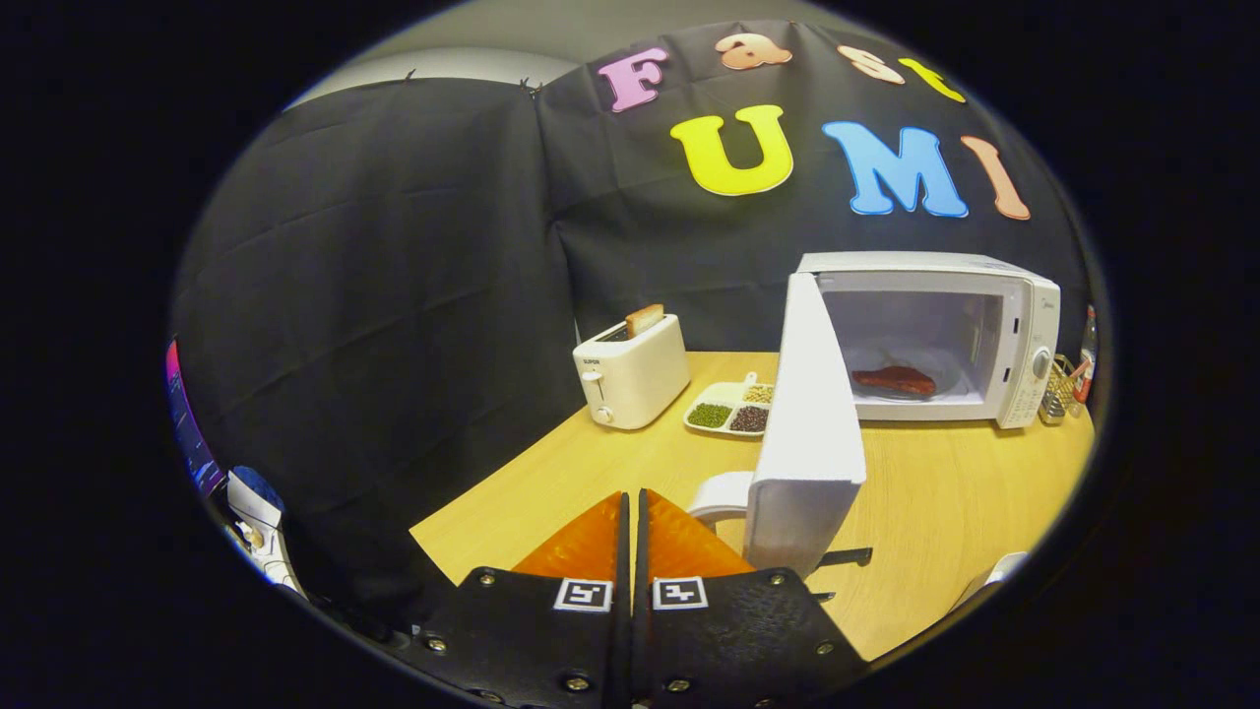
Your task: Open the microwave, put the food inside, and close the microwave door.
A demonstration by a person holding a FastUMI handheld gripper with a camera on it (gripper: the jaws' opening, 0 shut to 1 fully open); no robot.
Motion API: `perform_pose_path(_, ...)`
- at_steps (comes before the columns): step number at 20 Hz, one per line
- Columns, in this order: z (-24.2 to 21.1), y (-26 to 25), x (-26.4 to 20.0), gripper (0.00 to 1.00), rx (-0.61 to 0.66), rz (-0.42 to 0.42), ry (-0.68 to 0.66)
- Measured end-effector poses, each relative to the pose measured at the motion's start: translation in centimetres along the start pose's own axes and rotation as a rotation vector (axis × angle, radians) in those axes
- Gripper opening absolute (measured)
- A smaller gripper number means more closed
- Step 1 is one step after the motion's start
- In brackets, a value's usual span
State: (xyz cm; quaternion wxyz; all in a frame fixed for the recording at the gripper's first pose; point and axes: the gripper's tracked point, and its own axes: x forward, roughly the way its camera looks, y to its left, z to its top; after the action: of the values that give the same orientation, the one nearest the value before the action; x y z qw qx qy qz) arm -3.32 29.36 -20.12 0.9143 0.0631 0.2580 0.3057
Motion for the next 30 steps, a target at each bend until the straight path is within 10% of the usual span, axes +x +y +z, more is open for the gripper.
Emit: perform_pose_path(30, 4.3, -27.1, -2.0, 0.01, 0.096, -0.36, 0.004)
